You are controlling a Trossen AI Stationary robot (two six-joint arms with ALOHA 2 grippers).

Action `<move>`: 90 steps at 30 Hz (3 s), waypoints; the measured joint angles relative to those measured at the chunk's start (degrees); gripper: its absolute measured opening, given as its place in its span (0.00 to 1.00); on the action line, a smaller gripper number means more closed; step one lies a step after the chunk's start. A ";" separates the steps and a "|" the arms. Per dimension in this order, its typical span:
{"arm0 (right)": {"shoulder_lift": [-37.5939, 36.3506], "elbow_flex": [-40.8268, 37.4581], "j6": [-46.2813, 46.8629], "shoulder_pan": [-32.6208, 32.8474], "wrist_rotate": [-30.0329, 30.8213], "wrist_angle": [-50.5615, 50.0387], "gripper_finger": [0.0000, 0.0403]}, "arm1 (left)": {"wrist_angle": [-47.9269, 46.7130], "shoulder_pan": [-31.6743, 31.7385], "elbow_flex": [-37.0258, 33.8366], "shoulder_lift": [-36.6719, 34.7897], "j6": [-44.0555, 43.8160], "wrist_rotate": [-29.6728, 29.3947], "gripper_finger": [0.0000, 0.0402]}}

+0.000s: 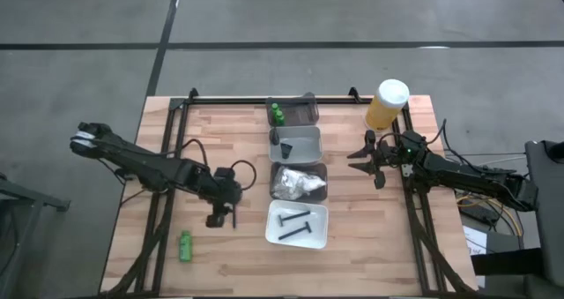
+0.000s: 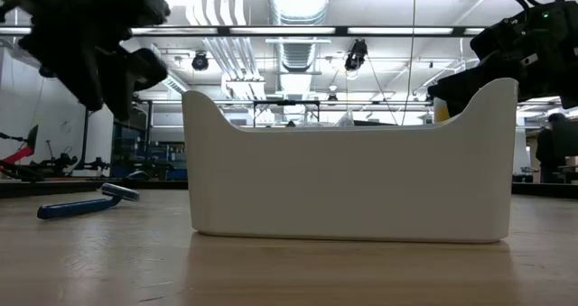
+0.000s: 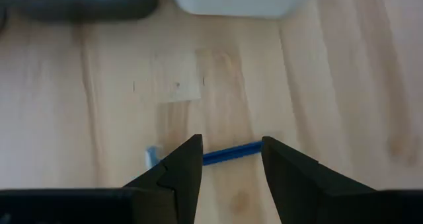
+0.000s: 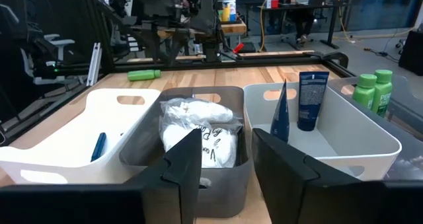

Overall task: Pick & Place Travel size toiletries
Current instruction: Put the blue razor into the white bin

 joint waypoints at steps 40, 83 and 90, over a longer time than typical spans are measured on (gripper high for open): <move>0.00 -0.02 0.00 0.00 0.00 0.00 0.49 | 7.99 -0.66 -9.64 0.15 78.53 2.56 0.40; 0.00 -0.02 0.00 0.00 0.00 0.00 0.16 | 2.34 -0.11 0.01 20.92 74.99 2.49 0.40; 0.00 0.00 0.00 0.01 -0.01 0.00 0.12 | 0.64 0.10 0.09 20.97 73.51 3.17 0.40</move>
